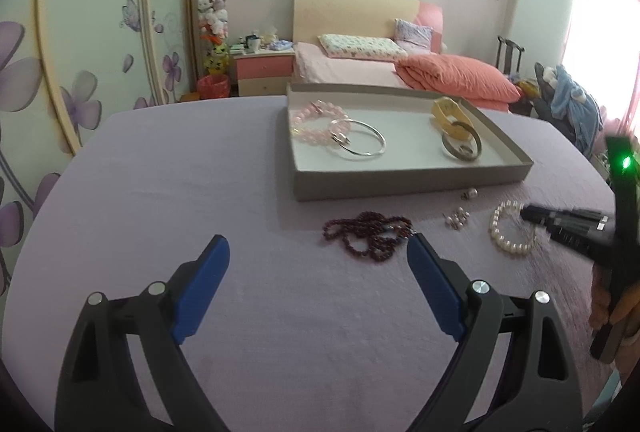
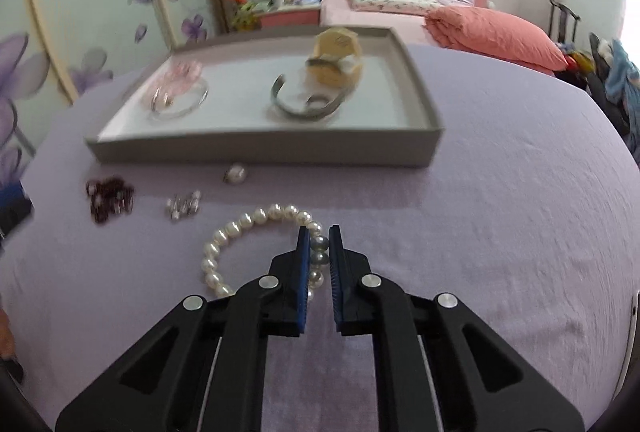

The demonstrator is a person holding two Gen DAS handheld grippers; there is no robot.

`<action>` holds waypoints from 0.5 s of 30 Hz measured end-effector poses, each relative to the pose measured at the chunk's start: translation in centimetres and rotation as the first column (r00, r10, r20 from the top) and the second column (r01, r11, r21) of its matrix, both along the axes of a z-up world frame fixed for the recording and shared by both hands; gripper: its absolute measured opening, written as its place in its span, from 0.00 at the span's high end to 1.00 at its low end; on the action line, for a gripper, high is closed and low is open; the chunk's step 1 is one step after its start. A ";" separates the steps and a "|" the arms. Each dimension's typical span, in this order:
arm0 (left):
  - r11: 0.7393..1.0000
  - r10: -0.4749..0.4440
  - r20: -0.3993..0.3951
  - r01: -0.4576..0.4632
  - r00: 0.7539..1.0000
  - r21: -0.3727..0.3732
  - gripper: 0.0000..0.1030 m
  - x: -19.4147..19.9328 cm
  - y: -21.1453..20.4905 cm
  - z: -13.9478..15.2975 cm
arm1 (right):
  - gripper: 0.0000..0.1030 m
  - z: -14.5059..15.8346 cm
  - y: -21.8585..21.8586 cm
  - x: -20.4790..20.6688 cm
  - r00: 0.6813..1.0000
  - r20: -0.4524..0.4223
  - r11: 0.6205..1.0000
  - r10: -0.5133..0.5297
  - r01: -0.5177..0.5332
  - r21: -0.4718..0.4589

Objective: Organize jewelry
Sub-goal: 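Grasp the pearl bracelet with the right tool while the left tool grasps the dark red beads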

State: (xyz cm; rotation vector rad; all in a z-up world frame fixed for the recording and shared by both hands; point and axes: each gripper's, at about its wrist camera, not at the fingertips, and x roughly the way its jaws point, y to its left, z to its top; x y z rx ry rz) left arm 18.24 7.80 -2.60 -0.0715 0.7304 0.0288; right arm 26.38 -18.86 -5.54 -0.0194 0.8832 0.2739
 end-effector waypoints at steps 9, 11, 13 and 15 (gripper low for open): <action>0.999 -0.030 -0.048 0.030 0.998 0.013 0.14 1.7 -1.9 -1.4 | 0.90 2.3 -1.6 0.6 0.998 0.059 0.998 -0.018 0.014 0.059; 0.999 -0.032 -0.066 0.033 0.997 0.019 0.14 2.2 -2.3 -1.8 | 0.90 2.5 -1.7 0.6 0.998 0.066 0.998 -0.019 0.015 0.067; 0.999 -0.026 -0.087 0.029 0.996 0.032 0.14 2.8 -2.7 -2.3 | 0.90 2.7 -1.9 0.6 0.997 0.075 0.997 -0.021 0.015 0.079; 0.999 -0.015 -0.111 0.019 0.994 0.037 0.14 3.5 -3.1 -2.8 | 0.90 3.1 -1.9 0.7 0.996 0.082 0.996 -0.019 0.012 0.088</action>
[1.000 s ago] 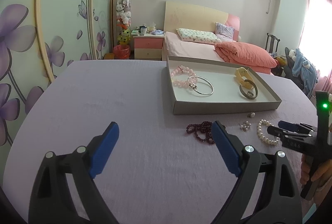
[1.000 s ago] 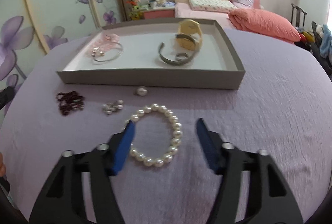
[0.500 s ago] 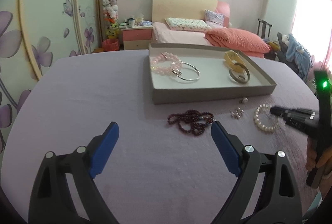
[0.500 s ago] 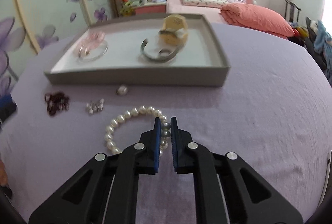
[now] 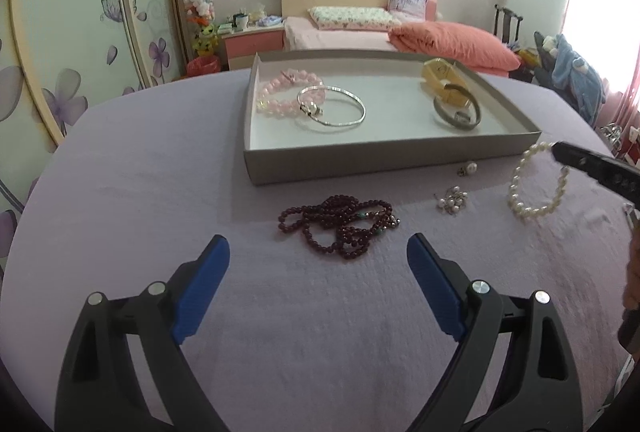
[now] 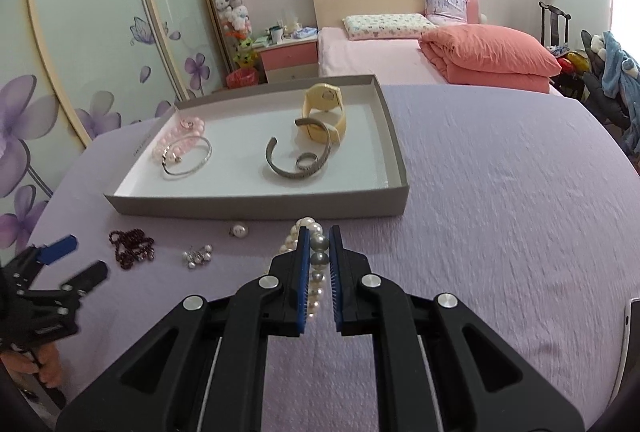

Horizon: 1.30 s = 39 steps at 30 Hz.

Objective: Organize jewelry
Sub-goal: 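Grasp the pearl bracelet with the right tool while the left tool grasps the dark red beads, then carry the pearl bracelet and red beads over the tray with both tools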

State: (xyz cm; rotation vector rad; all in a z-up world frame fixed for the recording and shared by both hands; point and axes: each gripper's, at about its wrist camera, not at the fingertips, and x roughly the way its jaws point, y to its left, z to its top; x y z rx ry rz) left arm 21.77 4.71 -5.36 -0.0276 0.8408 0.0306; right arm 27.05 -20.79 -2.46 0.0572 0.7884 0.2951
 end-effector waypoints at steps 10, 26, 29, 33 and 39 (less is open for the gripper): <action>0.999 0.045 -0.100 -0.043 0.994 0.020 0.14 3.4 -1.4 -1.9 | 0.90 0.4 0.0 0.3 1.000 0.010 1.000 0.017 -0.017 0.013; 0.998 0.060 -0.073 -0.059 0.996 0.009 0.84 3.8 -2.0 -1.6 | 0.90 0.2 -0.1 0.7 1.000 0.003 0.999 0.021 -0.021 0.037; 0.999 0.043 -0.064 -0.044 0.997 -0.006 0.89 3.6 -1.5 -1.6 | 0.90 0.4 -0.1 0.5 1.000 0.008 0.999 0.026 -0.026 0.045; 0.998 0.018 -0.039 -0.020 0.999 -0.055 0.91 3.0 -0.6 -1.0 | 0.90 1.0 0.2 -0.1 0.999 0.028 0.998 0.035 -0.037 0.053; 0.996 -0.011 0.066 0.016 0.998 -0.082 0.91 1.2 0.4 2.2 | 0.90 2.5 0.4 -0.7 0.996 0.073 0.997 0.044 -0.049 0.062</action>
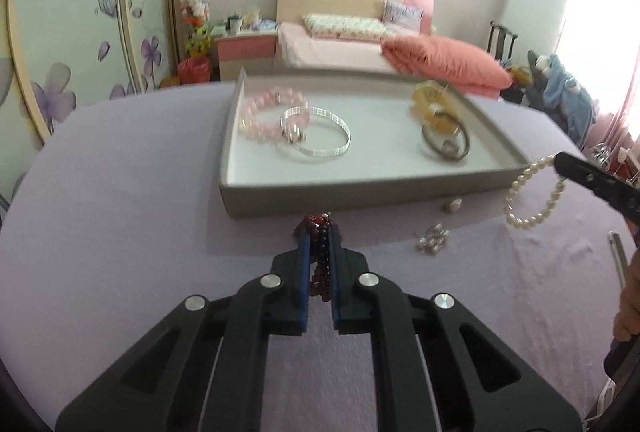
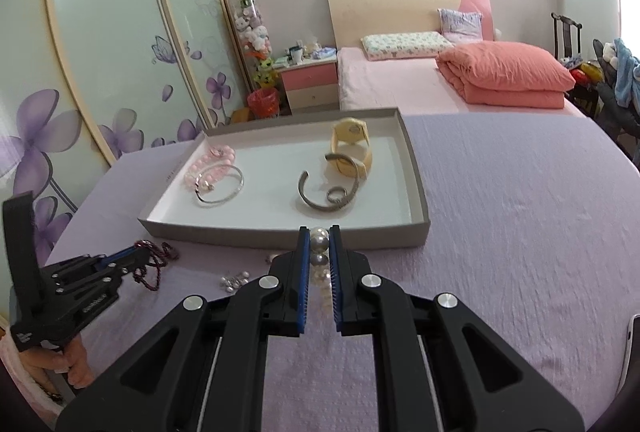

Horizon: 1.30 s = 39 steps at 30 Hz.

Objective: Organize jewelry
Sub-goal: 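Carry the pearl bracelet and red beads over the tray with both tools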

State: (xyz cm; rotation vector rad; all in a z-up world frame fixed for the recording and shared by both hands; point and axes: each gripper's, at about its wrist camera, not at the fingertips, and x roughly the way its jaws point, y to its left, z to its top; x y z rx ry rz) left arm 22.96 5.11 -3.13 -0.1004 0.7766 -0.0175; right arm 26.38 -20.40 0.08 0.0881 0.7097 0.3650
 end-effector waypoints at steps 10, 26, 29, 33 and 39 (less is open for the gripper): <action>0.999 0.000 0.149 0.006 0.989 -0.042 0.91 -1.9 0.7 6.2 | 0.90 2.2 0.4 -0.4 0.998 0.057 1.000 0.003 -0.004 0.009; 0.998 -0.005 0.196 0.017 0.981 -0.059 0.91 -2.2 0.6 8.6 | 0.90 3.2 0.1 0.0 0.996 0.088 1.000 -0.007 0.006 0.016; 0.998 -0.005 0.196 0.018 0.981 -0.062 0.91 -2.1 0.6 8.5 | 0.90 3.2 0.0 0.0 0.996 0.089 1.000 -0.011 0.010 0.017; 0.998 -0.006 0.193 0.018 0.981 -0.064 0.91 -1.5 0.8 8.5 | 0.90 3.2 -0.1 0.1 0.996 0.089 1.000 -0.015 0.013 0.020; 0.998 -0.010 0.185 0.022 0.983 -0.067 0.91 0.2 0.8 8.5 | 0.90 3.3 -0.2 0.8 0.995 0.093 1.000 -0.017 0.016 0.018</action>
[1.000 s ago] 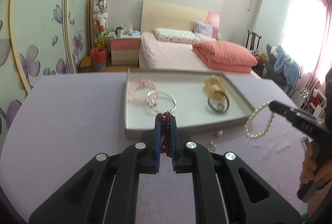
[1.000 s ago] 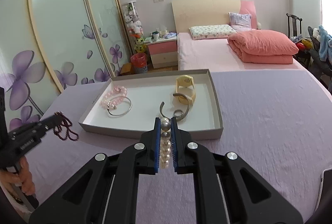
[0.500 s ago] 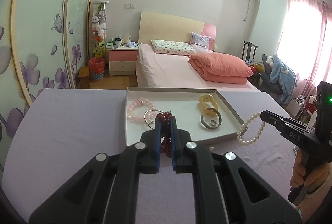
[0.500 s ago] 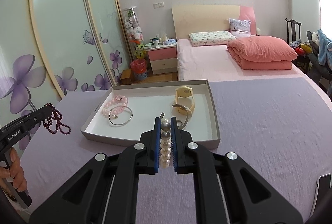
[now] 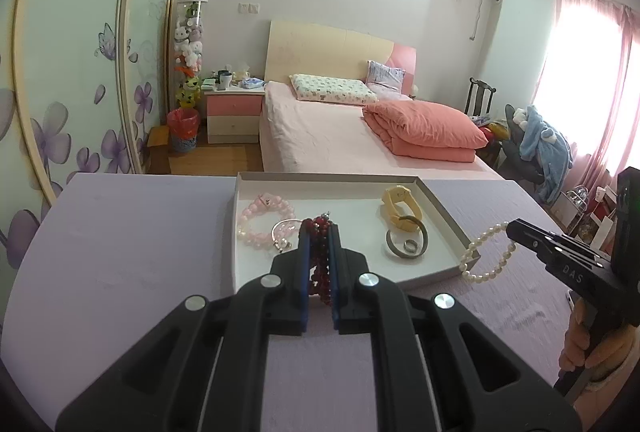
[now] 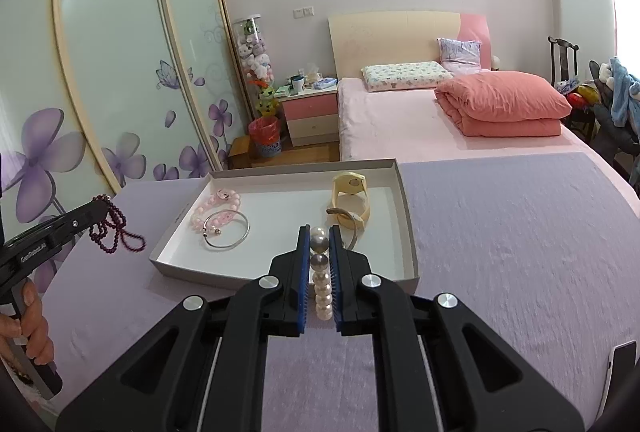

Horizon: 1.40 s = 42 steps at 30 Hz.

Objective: Organize jewelry
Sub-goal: 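Carry the pearl bracelet and red beads over the tray with both tools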

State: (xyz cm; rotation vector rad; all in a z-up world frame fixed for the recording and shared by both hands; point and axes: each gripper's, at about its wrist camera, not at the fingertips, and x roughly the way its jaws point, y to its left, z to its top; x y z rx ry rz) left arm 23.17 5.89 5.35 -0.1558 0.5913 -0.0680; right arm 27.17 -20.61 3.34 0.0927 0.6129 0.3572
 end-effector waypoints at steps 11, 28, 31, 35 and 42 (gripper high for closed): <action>1.000 -0.028 -0.015 0.028 1.000 0.005 0.91 5.2 -1.1 -1.1 | 0.90 -0.2 -0.2 2.2 1.000 -0.001 1.000 -0.004 0.004 0.003; 1.000 -0.018 -0.096 0.018 0.995 0.000 0.90 9.7 -0.5 -5.4 | 0.90 -1.7 0.0 4.3 1.000 -0.027 1.000 -0.009 0.009 -0.008; 1.000 -0.001 -0.099 0.001 0.995 -0.003 0.72 9.6 -0.2 -5.5 | 0.90 -1.6 0.2 4.3 1.000 -0.027 1.000 -0.010 0.010 -0.009; 1.000 0.024 -0.082 -0.025 0.996 -0.011 0.61 8.7 0.6 -4.9 | 0.90 -1.6 0.3 4.3 1.000 -0.024 1.000 -0.008 0.008 -0.010; 0.998 0.066 -0.051 -0.067 0.996 -0.018 0.51 6.5 3.0 -3.7 | 0.90 -1.3 1.6 4.5 1.000 -0.016 1.000 0.009 -0.009 -0.012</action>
